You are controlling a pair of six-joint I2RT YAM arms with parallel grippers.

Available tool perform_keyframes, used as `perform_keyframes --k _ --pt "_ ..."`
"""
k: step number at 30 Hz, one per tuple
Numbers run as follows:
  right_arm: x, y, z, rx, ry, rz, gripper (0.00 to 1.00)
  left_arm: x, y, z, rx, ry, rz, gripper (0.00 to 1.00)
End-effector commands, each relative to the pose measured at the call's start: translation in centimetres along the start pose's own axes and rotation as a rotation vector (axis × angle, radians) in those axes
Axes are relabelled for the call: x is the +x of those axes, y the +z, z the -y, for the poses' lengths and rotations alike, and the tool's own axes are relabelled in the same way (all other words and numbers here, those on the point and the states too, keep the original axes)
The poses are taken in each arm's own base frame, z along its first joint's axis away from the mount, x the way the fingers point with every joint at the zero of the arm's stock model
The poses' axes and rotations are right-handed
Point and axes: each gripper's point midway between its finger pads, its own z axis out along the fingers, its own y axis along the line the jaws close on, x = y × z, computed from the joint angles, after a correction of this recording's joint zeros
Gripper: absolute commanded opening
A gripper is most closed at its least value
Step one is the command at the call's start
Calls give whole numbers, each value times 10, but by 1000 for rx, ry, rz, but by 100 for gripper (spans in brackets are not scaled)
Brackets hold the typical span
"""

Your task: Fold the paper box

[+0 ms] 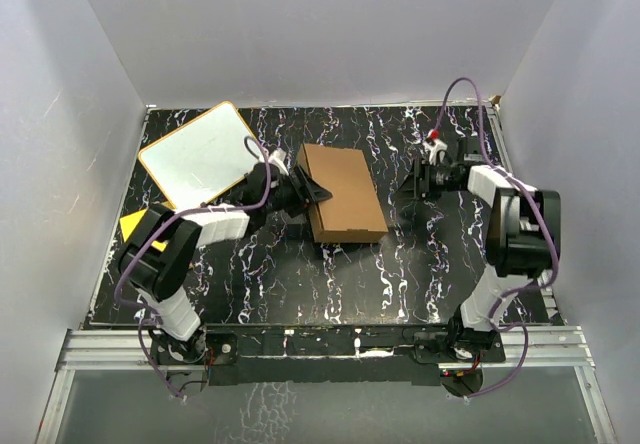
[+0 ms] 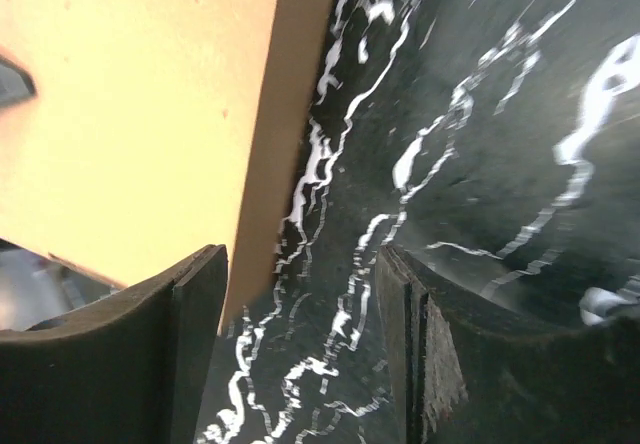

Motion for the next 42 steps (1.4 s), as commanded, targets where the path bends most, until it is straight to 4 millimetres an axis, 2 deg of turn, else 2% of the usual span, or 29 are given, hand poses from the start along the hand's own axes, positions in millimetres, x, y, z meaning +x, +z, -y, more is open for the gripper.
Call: perform_keyframes --k 1,2,3,5,6,8,10,12,13,16,18,19,20,22,24,25,28,31,33,34,36,38,40,42 --pt "-58 -51 -2 227 -295 148 66 -54 -25 1 -176 284 36 33" --pt "-60 -58 -2 245 -308 163 66 -67 -27 2 -220 336 44 31" --pt "-62 -64 -1 256 -309 176 66 -87 -26 15 -243 412 65 30" --pt "-64 -74 2 256 -296 199 66 -114 -25 38 -295 556 75 25" --pt "-63 -76 3 247 -286 205 66 -117 -24 43 -350 633 50 25" --pt "-62 -78 4 237 -277 211 66 -131 -15 68 -405 797 51 25" --pt "-63 -81 4 239 -275 218 66 -136 -1 83 -477 957 25 26" --pt "-64 -85 4 241 -273 226 66 -136 15 87 -569 1121 -10 26" --pt "-64 -85 5 239 -271 227 66 -134 28 82 -625 1250 -42 27" --pt "-63 -88 6 240 -265 234 66 -136 46 91 -759 1547 -1 27" --pt "-63 -90 7 240 -258 236 66 -121 62 88 -782 1728 -6 29" --pt "-63 -90 8 239 -256 237 66 -117 67 91 -779 1793 21 34" --pt "-62 -91 8 240 -255 239 66 -109 72 92 -769 1839 40 44" --pt "-61 -93 10 242 -251 242 66 -96 76 96 -738 1884 61 72" --pt "-60 -94 11 242 -253 242 66 -83 75 107 -683 1862 65 95" --pt "-60 -94 11 241 -255 242 66 -74 73 118 -625 1836 65 97" --pt "-59 -94 10 238 -270 240 66 -47 56 155 -375 1674 39 97" --pt "-60 -95 7 236 -294 243 66 -24 28 184 -166 1547 30 97" --pt "-59 -96 4 228 -317 245 66 -11 10 188 -67 1445 13 97" --pt "-59 -96 2 220 -332 245 66 0 0 185 -15 1386 -20 97" --pt "-59 -97 -4 195 -368 248 65 6 -18 175 25 1240 -33 95" --pt "-56 -95 -14 146 -414 249 64 6 -36 158 62 1052 -36 84" --pt "-54 -92 -26 95 -473 250 63 -1 -51 125 75 795 -46 61" --pt "-50 -86 -37 47 -536 240 61 -8 -60 79 30 529 -55 35"
